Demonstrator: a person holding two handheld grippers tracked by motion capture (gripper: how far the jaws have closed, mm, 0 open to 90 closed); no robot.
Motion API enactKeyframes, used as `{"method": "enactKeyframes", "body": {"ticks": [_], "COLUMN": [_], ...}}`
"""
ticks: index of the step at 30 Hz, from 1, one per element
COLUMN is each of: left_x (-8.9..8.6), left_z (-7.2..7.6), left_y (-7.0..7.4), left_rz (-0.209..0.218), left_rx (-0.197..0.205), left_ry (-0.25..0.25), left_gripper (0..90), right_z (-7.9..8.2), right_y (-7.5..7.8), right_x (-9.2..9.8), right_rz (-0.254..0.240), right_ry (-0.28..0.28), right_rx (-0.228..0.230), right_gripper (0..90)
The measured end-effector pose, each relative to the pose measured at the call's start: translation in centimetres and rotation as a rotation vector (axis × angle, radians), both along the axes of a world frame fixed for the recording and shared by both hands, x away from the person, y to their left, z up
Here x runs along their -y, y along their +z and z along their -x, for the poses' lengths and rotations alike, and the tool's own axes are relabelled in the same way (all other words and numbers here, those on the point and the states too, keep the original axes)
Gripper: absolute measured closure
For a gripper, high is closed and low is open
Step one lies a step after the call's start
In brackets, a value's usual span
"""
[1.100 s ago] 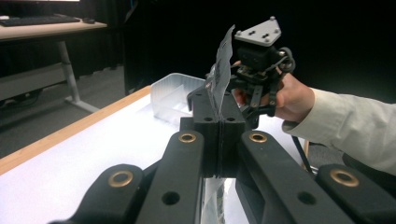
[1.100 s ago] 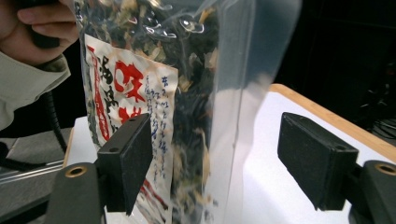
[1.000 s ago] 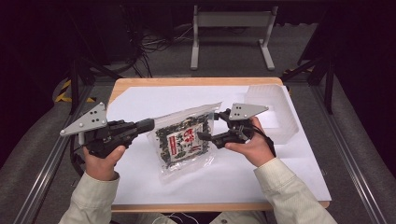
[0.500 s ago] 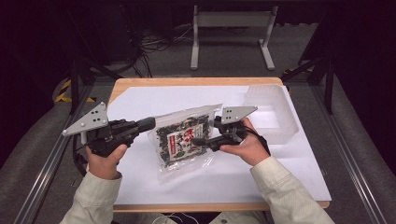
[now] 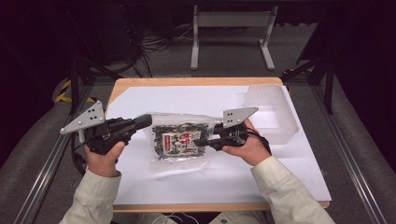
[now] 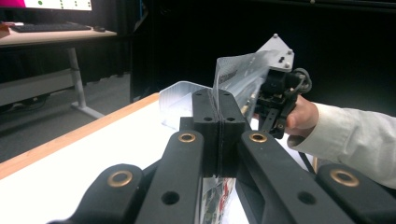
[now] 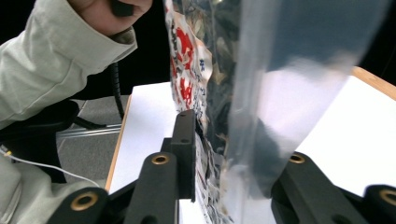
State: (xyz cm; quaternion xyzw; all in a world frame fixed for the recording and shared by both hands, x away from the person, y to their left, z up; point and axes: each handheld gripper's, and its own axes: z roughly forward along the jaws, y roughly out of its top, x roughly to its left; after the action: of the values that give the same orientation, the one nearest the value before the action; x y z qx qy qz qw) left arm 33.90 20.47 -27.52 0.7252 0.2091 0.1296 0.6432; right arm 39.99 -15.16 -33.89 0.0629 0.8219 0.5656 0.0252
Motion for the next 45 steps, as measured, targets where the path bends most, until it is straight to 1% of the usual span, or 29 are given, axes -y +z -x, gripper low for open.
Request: {"method": "enactKeyframes", "body": {"ticks": [3, 6, 9, 10, 12, 13, 14, 15, 16, 19, 21, 22, 23, 26, 27, 28, 29, 30, 31, 32, 33, 34, 35, 36, 39, 44, 45], "left_x": [0.0, 0.0, 0.0, -0.1, 0.0, 0.2, 0.2, 0.4, 0.5, 0.5, 0.5, 0.5, 0.5, 0.5, 0.5, 0.5, 0.4, 0.4, 0.4, 0.3, 0.3, 0.4, 0.5, 0.5, 0.7, 0.5, 0.4], "left_z": [-0.1, -0.1, -0.1, -0.3, -0.4, -0.4, -0.4, -0.5, -0.5, -0.6, -0.9, -0.9, -1.2, -1.7, -1.7, -1.8, -2.1, -2.1, -2.3, -2.5, -2.9, -3.1, -3.3, -3.3, -4.0, -4.4, -4.5], "left_y": [0.0, -0.1, -0.1, -0.2, -0.3, -0.3, -0.3, -0.3, -0.3, -0.4, -0.8, -0.8, -1.1, -1.9, -1.9, -2.2, -2.7, -2.7, -3.1, -3.5, -4.1, -4.6, -4.8, -4.8, -5.8, -6.6, -6.9], "left_rz": [0.0, -0.018, -0.018, -0.011, -0.025, -0.036, -0.036, -0.044, -0.047, -0.036, -0.03, -0.03, -0.039, -0.055, -0.055, -0.052, -0.047, -0.047, -0.05, -0.066, -0.089, -0.107, -0.116, -0.116, -0.14, -0.146, -0.142], "left_rx": [-0.002, 0.009, 0.009, 0.002, -0.01, -0.005, -0.005, -0.002, -0.004, -0.005, -0.009, -0.009, -0.016, -0.04, -0.04, -0.045, -0.06, -0.06, -0.071, -0.077, -0.081, -0.093, -0.096, -0.096, -0.101, -0.1, -0.11], "left_ry": [0.005, 0.022, 0.028, 0.026, 0.034, 0.041, 0.041, 0.044, 0.045, 0.064, 0.081, 0.081, 0.087, 0.105, 0.105, 0.112, 0.119, 0.119, 0.124, 0.133, 0.153, 0.162, 0.166, 0.166, 0.166, 0.169, 0.179], "left_gripper": [89.3, 89.1, 88.3, 83.1, 73.6, 69.2, 64.8, 64.8, 57.5, 43.6, 35.1, 34.3, 34.3, 32.1, 31.4, 31.4, 28.6, 27.5, 26.5, 26.5, 25.5, 25.4, 24.9, 24.1, 22.2, 20.5, 20.3], "right_z": [0.1, 0.3, 0.3, 0.4, 0.5, 0.5, 0.5, 0.4, 0.4, 0.3, 0.2, 0.2, 0.2, 0.1, 0.1, 0.1, 0.1, 0.1, 0.0, 0.0, -0.1, -0.1, -0.1, -0.1, -0.1, -0.2, -0.2], "right_y": [0.1, 0.1, 0.1, 0.2, 0.2, 0.2, 0.2, 0.2, 0.2, 0.3, 0.5, 0.5, 0.5, 1.0, 1.0, 1.0, 1.3, 1.3, 1.6, 1.6, 1.9, 2.0, 2.2, 2.2, 2.7, 3.0, 3.2], "right_x": [0.0, -0.1, -0.1, 0.0, 0.0, 0.1, 0.1, 0.2, 0.3, 0.7, 1.2, 1.2, 1.3, 2.0, 2.0, 2.2, 2.6, 2.6, 3.0, 3.0, 3.3, 3.5, 3.7, 3.7, 4.2, 4.7, 4.8], "right_rz": [0.007, 0.017, 0.02, 0.019, 0.021, 0.023, 0.023, 0.026, 0.03, 0.03, 0.025, 0.025, 0.023, 0.02, 0.02, 0.02, 0.017, 0.017, 0.014, 0.014, 0.012, 0.011, 0.011, 0.011, -0.001, -0.003, -0.004], "right_ry": [0.008, 0.024, 0.03, 0.038, 0.037, 0.034, 0.034, 0.029, 0.021, 0.009, -0.008, -0.008, -0.012, -0.041, -0.041, -0.048, -0.069, -0.069, -0.089, -0.089, -0.105, -0.11, -0.119, -0.119, -0.139, -0.162, -0.171], "right_rx": [0.007, -0.003, -0.012, -0.028, -0.034, -0.037, -0.037, -0.038, -0.042, -0.05, -0.051, -0.051, -0.051, -0.043, -0.043, -0.043, -0.038, -0.038, -0.037, -0.037, -0.033, -0.029, -0.025, -0.025, -0.016, -0.007, -0.004], "right_gripper": [72.2, 74.1, 74.8, 75.2, 75.4, 75.5, 75.5, 75.5, 75.6, 75.6, 75.6, 75.6, 75.6, 75.5, 75.5, 75.5, 75.5, 75.5, 75.5, 75.5, 75.6, 75.5, 75.5, 75.5, 75.5, 75.6, 75.6]}}
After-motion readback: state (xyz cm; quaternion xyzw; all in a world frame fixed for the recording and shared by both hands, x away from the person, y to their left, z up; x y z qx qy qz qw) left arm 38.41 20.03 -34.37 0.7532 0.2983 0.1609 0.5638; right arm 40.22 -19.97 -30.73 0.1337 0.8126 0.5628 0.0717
